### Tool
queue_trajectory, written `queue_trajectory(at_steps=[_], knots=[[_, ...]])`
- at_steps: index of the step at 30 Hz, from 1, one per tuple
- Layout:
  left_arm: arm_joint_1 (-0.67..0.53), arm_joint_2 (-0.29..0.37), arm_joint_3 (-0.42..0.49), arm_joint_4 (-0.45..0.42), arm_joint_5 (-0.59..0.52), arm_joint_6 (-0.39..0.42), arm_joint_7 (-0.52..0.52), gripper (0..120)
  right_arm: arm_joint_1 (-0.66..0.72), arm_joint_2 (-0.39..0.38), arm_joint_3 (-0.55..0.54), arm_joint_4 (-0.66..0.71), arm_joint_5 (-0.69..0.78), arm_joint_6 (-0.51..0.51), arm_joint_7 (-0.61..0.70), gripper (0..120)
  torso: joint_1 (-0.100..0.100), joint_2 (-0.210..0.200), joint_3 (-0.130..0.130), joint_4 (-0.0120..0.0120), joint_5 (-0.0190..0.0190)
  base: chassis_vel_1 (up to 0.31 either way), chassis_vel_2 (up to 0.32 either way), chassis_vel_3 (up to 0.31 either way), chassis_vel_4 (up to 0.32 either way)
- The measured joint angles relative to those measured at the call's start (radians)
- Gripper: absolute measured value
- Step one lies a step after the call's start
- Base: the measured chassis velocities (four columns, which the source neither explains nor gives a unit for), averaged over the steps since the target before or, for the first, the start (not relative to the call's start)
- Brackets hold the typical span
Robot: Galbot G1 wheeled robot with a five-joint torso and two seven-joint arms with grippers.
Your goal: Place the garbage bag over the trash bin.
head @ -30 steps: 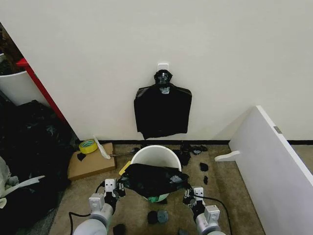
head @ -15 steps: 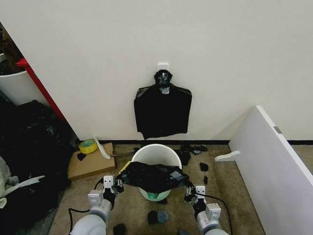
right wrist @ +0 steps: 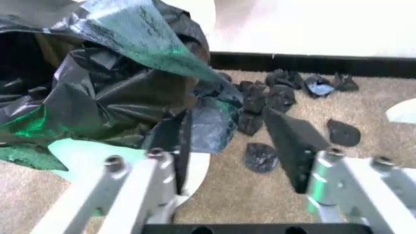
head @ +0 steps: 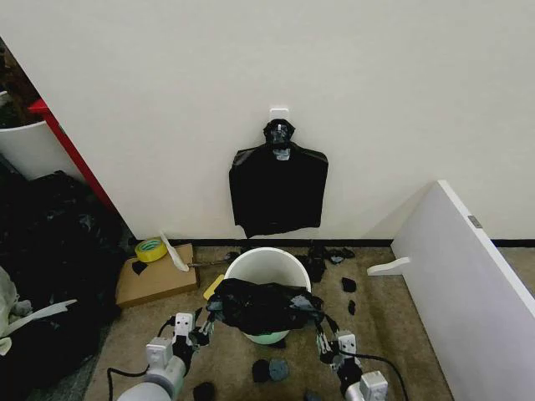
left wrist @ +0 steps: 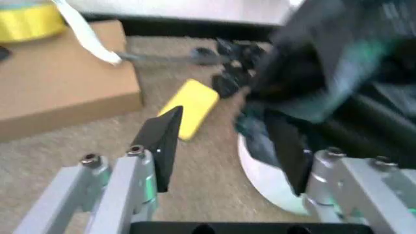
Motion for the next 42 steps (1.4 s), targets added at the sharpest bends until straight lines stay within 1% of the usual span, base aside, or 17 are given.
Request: queue_trajectory(at_steps=[3,4,7,8,12,18,19,20,21,24,27,30,31,32,33,36,42], knots=[[0.021,-0.001,-0.034,-0.016,-0.004,-0.018,0.000,68,-0.020,-0.005,0.011,0.009,-0.002,0.019,-0.008,55,0.000,0.000,0.000,0.0000,0.0000,0.000,0.000,0.000,0.000],[0.058,-0.010,-0.063,-0.031,0.030,-0.068,0.002,81,-0.051,-0.011,0.032,0.032,-0.005,0.052,-0.017,67,0.000,0.000,0.000,-0.0001,0.0001,0.000,0.000,0.000,0.000],[0.106,-0.036,-0.089,-0.049,0.103,-0.137,0.017,93,-0.084,-0.028,0.060,0.078,0.003,0.078,-0.035,80,0.000,0.000,0.000,-0.0002,0.0002,0.000,0.000,0.000,0.000],[0.106,-0.036,-0.089,-0.049,0.103,-0.137,0.017,93,-0.084,-0.028,0.060,0.078,0.003,0.078,-0.035,80,0.000,0.000,0.000,-0.0002,0.0002,0.000,0.000,0.000,0.000],[0.171,-0.073,-0.112,-0.060,0.216,-0.237,0.045,100,-0.092,-0.091,0.101,0.168,0.041,0.076,-0.089,96,0.000,0.000,0.000,0.0000,0.0001,0.000,0.000,0.000,0.000],[0.213,-0.132,-0.144,-0.061,0.326,-0.365,0.074,100,0.025,-0.218,0.122,0.229,0.144,-0.077,-0.220,100,0.000,0.000,0.000,0.0000,0.0000,0.000,0.000,0.000,0.000],[0.220,-0.149,-0.152,-0.063,0.345,-0.383,0.079,100,0.073,-0.246,0.121,0.223,0.171,-0.110,-0.237,100,0.000,0.000,0.000,-0.0002,0.0004,0.000,0.000,0.000,0.000],[0.227,-0.169,-0.161,-0.069,0.363,-0.398,0.086,100,0.116,-0.270,0.118,0.210,0.198,-0.137,-0.249,100,0.000,0.000,0.000,0.0006,0.0002,0.000,0.000,0.000,0.000],[0.235,-0.189,-0.173,-0.075,0.379,-0.411,0.093,100,0.166,-0.301,0.110,0.188,0.240,-0.169,-0.264,100,0.000,0.000,0.000,0.0002,0.0003,0.000,0.000,0.000,0.000],[0.250,-0.222,-0.197,-0.083,0.403,-0.435,0.103,100,0.226,-0.339,0.097,0.157,0.289,-0.202,-0.285,100,0.000,0.000,0.000,0.0001,0.0005,0.000,0.000,0.000,0.000],[0.285,-0.273,-0.235,-0.088,0.462,-0.487,0.123,100,0.373,-0.414,0.028,0.082,0.398,-0.275,-0.330,100,0.000,0.000,0.000,-0.0004,0.0000,0.000,0.000,0.000,0.000],[0.319,-0.314,-0.256,-0.091,0.495,-0.520,0.161,100,0.557,-0.451,-0.099,-0.008,0.487,-0.339,-0.339,100,0.000,0.000,0.000,0.0000,0.0005,0.000,0.000,0.000,0.000],[0.325,-0.325,-0.260,-0.093,0.503,-0.526,0.171,100,0.614,-0.455,-0.136,-0.038,0.505,-0.353,-0.343,100,0.000,0.000,0.000,0.0007,0.0004,0.000,0.000,0.000,0.000],[0.325,-0.325,-0.260,-0.093,0.503,-0.526,0.171,100,0.614,-0.455,-0.136,-0.038,0.505,-0.353,-0.343,100,0.000,0.000,0.000,0.0007,0.0004,0.000,0.000,0.000,0.000],[0.335,-0.340,-0.266,-0.099,0.520,-0.537,0.186,100,0.685,-0.456,-0.194,-0.085,0.517,-0.365,-0.353,100,0.000,0.000,0.000,0.0003,-0.0008,0.000,0.000,0.000,0.000],[0.367,-0.357,-0.265,-0.133,0.540,-0.558,0.210,100,0.812,-0.444,-0.310,-0.169,0.519,-0.388,-0.388,100,0.000,0.000,0.000,-0.0004,0.0006,0.000,0.000,0.000,0.000],[0.406,-0.364,-0.238,-0.170,0.557,-0.575,0.231,100,1.044,-0.413,-0.521,-0.331,0.476,-0.390,-0.430,100,0.000,0.000,0.000,0.0002,0.0000,0.000,0.000,0.000,0.000]])
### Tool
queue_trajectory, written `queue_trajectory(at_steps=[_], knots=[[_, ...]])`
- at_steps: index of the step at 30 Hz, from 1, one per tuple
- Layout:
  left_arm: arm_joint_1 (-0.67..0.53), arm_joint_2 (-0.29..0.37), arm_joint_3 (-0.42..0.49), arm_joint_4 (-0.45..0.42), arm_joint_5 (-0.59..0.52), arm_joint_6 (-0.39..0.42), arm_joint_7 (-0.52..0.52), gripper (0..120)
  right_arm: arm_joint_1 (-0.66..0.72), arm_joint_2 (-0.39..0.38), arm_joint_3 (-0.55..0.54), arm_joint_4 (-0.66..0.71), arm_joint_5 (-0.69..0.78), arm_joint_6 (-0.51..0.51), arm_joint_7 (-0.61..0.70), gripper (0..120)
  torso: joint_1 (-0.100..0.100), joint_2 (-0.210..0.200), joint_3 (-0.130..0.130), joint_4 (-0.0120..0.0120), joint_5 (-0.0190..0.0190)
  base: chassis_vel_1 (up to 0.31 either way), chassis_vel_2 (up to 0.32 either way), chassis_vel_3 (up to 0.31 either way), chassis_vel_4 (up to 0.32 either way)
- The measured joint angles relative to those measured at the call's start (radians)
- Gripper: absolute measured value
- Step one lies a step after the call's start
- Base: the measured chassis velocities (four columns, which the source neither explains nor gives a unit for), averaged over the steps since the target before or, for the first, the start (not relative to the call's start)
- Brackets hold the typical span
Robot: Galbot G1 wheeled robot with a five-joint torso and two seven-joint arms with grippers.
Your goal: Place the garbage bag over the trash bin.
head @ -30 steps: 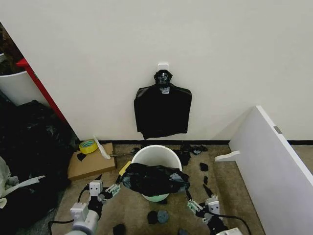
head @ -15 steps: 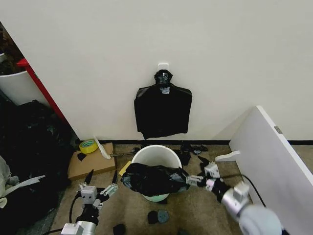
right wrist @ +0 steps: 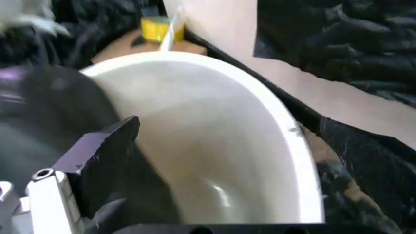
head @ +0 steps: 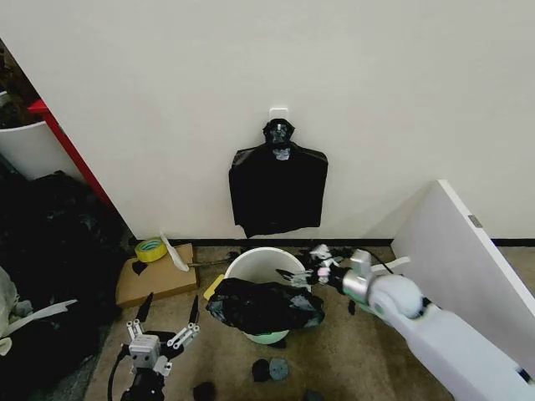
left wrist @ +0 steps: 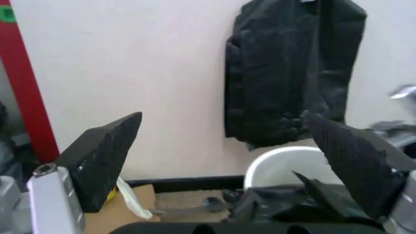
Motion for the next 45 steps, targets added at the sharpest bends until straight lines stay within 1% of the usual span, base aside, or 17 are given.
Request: queue_trajectory(at_steps=[2,4,5,9,14,18,19,20,26,27,28,31,33,34,35,41,45], knots=[[0.013,-0.007,0.031,0.000,0.020,-0.002,-0.001,100,0.074,0.018,-0.063,-0.066,-0.007,0.008,-0.010,100,0.000,0.000,0.000,-0.0004,-0.0001,0.000,0.000,0.000,0.000],[0.027,-0.025,0.069,0.004,0.052,-0.006,-0.003,100,0.125,0.040,-0.102,-0.120,-0.007,0.015,-0.020,100,0.000,0.000,0.000,-0.0002,-0.0001,0.000,0.000,0.000,0.000],[0.027,-0.025,0.069,0.004,0.052,-0.006,-0.003,100,0.125,0.040,-0.102,-0.120,-0.007,0.015,-0.020,100,0.000,0.000,0.000,-0.0002,-0.0001,0.000,0.000,0.000,0.000],[0.054,-0.050,0.122,0.009,0.092,-0.013,-0.005,100,0.196,0.066,-0.172,-0.211,-0.008,0.024,-0.057,100,0.000,0.000,0.000,-0.0002,0.0002,0.000,0.000,0.000,0.000],[0.065,-0.038,0.137,0.011,0.120,-0.017,-0.008,100,0.244,0.090,-0.204,-0.285,0.009,0.027,-0.114,98,0.000,0.000,0.000,-0.0003,0.0002,0.000,0.000,0.000,0.000],[0.073,-0.030,0.142,0.001,0.130,-0.017,-0.008,100,0.275,0.103,-0.232,-0.313,0.010,0.031,-0.154,82,0.000,0.000,0.000,-0.0003,0.0001,0.000,0.000,0.000,0.000],[0.075,-0.031,0.145,0.000,0.134,-0.017,-0.008,100,0.279,0.105,-0.237,-0.315,0.008,0.032,-0.162,79,0.000,0.000,0.000,-0.0003,0.0001,0.000,0.000,0.000,0.000],[0.075,-0.031,0.145,0.000,0.134,-0.017,-0.008,100,0.279,0.105,-0.237,-0.315,0.008,0.032,-0.162,79,0.000,0.000,0.000,-0.0003,0.0001,0.000,0.000,0.000,0.000],[0.077,-0.038,0.166,0.000,0.137,-0.017,-0.021,100,0.283,0.116,-0.238,-0.329,-0.015,0.055,-0.193,52,0.000,0.000,0.000,-0.0002,0.0000,0.000,0.000,0.000,0.000],[0.078,-0.038,0.167,0.001,0.135,-0.017,-0.023,100,0.281,0.117,-0.234,-0.332,-0.018,0.058,-0.198,49,0.000,0.000,0.000,-0.0003,-0.0001,0.000,0.000,0.000,0.000],[0.078,-0.038,0.167,0.001,0.135,-0.017,-0.023,100,0.281,0.117,-0.234,-0.332,-0.018,0.058,-0.198,49,0.000,0.000,0.000,-0.0003,-0.0001,0.000,0.000,0.000,0.000],[0.081,-0.040,0.171,0.003,0.119,-0.017,-0.027,100,0.281,0.120,-0.226,-0.347,-0.027,0.066,-0.211,35,0.000,0.000,0.000,-0.0003,0.0001,0.000,0.000,0.000,0.000],[0.081,-0.042,0.172,0.004,0.116,-0.018,-0.028,100,0.281,0.120,-0.225,-0.355,-0.027,0.068,-0.212,29,0.000,0.000,0.000,-0.0002,0.0002,0.000,0.000,0.000,0.000],[0.080,-0.044,0.174,0.008,0.115,-0.020,-0.028,100,0.280,0.120,-0.226,-0.361,-0.027,0.070,-0.212,22,0.000,0.000,0.000,-0.0002,0.0002,0.000,0.000,0.000,0.000],[0.080,-0.044,0.174,0.008,0.115,-0.020,-0.028,100,0.280,0.120,-0.226,-0.361,-0.027,0.070,-0.212,22,0.000,0.000,0.000,-0.0002,0.0002,0.000,0.000,0.000,0.000],[0.081,-0.043,0.180,0.013,0.113,-0.028,-0.029,100,0.261,0.109,-0.220,-0.356,-0.036,0.078,-0.192,4,0.000,0.000,0.000,-0.0005,0.0001,0.000,0.000,0.000,0.000],[0.077,-0.043,0.182,0.018,0.102,-0.029,-0.029,100,0.234,0.092,-0.205,-0.309,-0.019,0.067,-0.139,3,0.000,0.000,0.000,-0.0001,0.0003,0.000,0.000,0.000,0.000]])
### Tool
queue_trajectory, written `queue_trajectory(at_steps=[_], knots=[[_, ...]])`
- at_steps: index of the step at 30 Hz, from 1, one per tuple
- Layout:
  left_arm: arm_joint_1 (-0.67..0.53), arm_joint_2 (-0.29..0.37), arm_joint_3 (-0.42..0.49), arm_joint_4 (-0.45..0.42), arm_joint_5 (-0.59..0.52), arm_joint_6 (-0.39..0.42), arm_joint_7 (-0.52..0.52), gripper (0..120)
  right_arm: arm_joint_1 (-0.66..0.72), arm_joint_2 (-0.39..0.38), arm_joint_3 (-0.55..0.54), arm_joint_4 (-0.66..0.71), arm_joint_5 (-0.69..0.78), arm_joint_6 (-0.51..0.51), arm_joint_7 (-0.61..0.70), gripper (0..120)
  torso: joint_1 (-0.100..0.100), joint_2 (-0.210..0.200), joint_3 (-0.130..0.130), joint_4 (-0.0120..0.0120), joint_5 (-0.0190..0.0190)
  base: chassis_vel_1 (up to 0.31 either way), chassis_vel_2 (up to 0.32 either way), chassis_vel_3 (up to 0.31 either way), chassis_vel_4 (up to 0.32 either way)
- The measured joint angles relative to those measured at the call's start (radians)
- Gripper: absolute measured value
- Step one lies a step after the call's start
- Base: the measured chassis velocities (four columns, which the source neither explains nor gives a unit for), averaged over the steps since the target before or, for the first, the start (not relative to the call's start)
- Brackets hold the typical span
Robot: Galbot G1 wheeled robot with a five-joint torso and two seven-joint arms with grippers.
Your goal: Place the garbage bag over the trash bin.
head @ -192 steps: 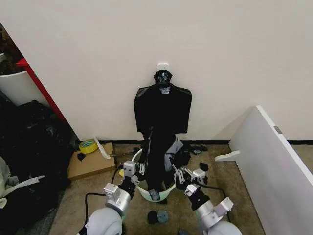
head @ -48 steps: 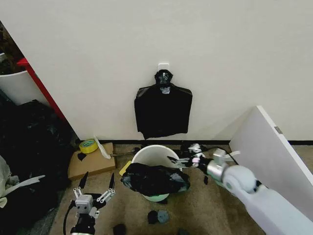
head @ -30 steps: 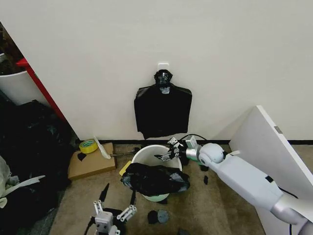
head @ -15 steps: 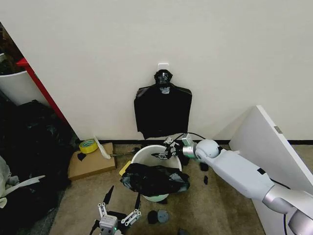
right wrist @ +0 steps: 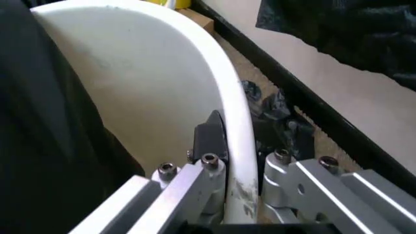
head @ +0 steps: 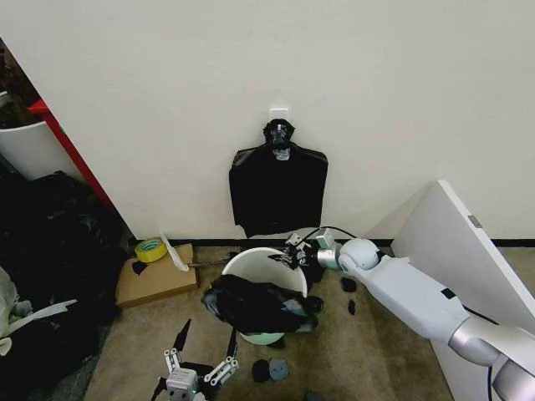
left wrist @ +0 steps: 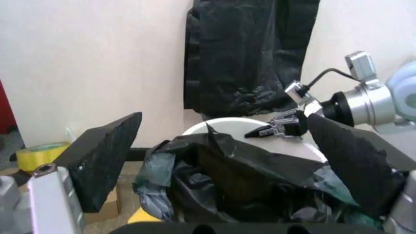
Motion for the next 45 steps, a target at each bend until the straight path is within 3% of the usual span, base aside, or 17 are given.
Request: queue_trajectory(at_steps=[6,11,13,17,23,33,45], knots=[[-0.013,0.003,0.007,-0.006,-0.021,0.009,0.001,100,-0.071,-0.060,0.053,0.110,0.050,-0.053,0.109,3,0.000,0.000,0.000,-0.0002,-0.0001,0.000,0.000,0.000,0.000],[-0.032,0.015,0.007,-0.019,-0.048,0.029,0.003,100,-0.188,-0.084,0.191,0.230,0.152,-0.177,0.386,3,0.000,0.000,0.000,0.0000,-0.0003,0.000,0.000,0.000,0.000],[-0.037,0.019,0.004,-0.019,-0.052,0.031,0.003,100,-0.214,-0.082,0.222,0.254,0.165,-0.202,0.430,3,0.000,0.000,0.000,0.0000,-0.0005,0.000,0.000,0.000,0.000],[-0.061,0.035,-0.005,-0.026,-0.078,0.050,0.003,100,-0.381,-0.066,0.383,0.385,0.228,-0.262,0.577,2,0.000,0.000,0.000,-0.0002,-0.0003,0.000,0.000,0.000,0.000],[-0.077,0.056,-0.020,-0.049,-0.100,0.073,0.004,100,-0.526,-0.028,0.482,0.472,0.272,-0.261,0.729,2,0.000,0.000,0.000,-0.0004,-0.0006,0.000,0.000,0.000,0.000],[-0.089,0.091,-0.054,-0.069,-0.141,0.088,0.005,100,-0.676,0.131,0.538,0.616,0.269,-0.184,1.011,2,0.000,0.000,0.000,-0.0001,-0.0008,0.000,0.000,0.000,0.000],[-0.079,0.119,-0.116,-0.076,-0.198,0.086,0.007,100,-0.758,0.234,0.498,0.610,0.115,-0.064,1.062,2,0.000,0.000,0.000,-0.0001,-0.0004,0.000,0.000,0.000,0.000]])
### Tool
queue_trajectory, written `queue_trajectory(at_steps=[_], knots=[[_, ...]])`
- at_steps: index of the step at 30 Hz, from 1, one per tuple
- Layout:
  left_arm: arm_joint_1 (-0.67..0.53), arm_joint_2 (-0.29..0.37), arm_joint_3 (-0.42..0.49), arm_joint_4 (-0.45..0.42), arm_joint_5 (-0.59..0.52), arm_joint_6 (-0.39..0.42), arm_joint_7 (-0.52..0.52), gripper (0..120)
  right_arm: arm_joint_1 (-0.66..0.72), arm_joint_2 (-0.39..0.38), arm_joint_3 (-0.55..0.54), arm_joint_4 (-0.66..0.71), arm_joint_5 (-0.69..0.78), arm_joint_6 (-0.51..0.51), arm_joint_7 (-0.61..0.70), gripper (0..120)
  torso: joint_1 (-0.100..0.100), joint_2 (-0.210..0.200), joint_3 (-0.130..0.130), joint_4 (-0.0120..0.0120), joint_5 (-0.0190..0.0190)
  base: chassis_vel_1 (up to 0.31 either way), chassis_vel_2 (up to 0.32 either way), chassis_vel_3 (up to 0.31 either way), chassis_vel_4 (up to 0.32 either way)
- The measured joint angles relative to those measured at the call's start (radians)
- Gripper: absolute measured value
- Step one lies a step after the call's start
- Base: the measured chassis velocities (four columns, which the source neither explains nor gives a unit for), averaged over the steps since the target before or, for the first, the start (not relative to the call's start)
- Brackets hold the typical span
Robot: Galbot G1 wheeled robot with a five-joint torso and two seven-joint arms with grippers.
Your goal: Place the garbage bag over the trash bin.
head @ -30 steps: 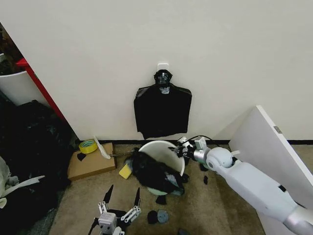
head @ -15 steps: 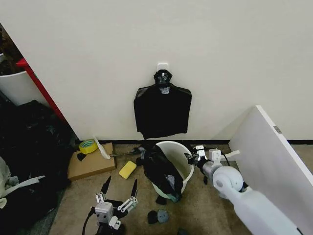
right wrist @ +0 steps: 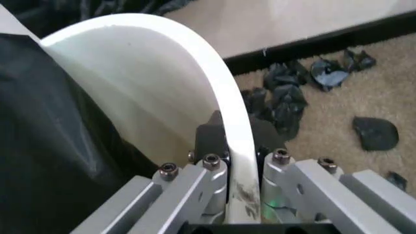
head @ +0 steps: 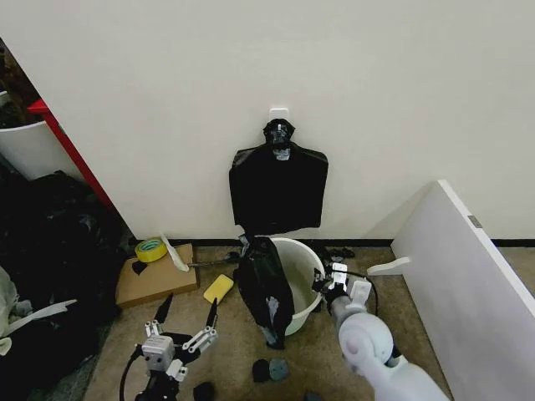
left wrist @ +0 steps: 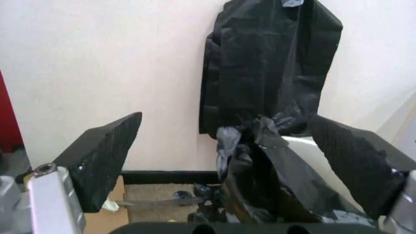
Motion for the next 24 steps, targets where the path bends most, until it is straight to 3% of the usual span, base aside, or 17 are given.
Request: queue_trajectory(at_steps=[19,24], knots=[[0.005,-0.019,0.024,-0.001,0.025,0.000,-0.001,100,-0.005,0.044,-0.023,-0.082,-0.059,0.061,0.016,3,0.000,0.000,0.000,-0.0001,0.0003,0.000,0.000,0.000,0.000],[0.007,-0.019,0.032,-0.004,0.029,0.005,-0.002,100,-0.017,0.031,-0.024,-0.051,-0.072,0.055,0.012,18,0.000,0.000,0.000,0.0000,0.0004,0.000,0.000,0.000,0.000]])
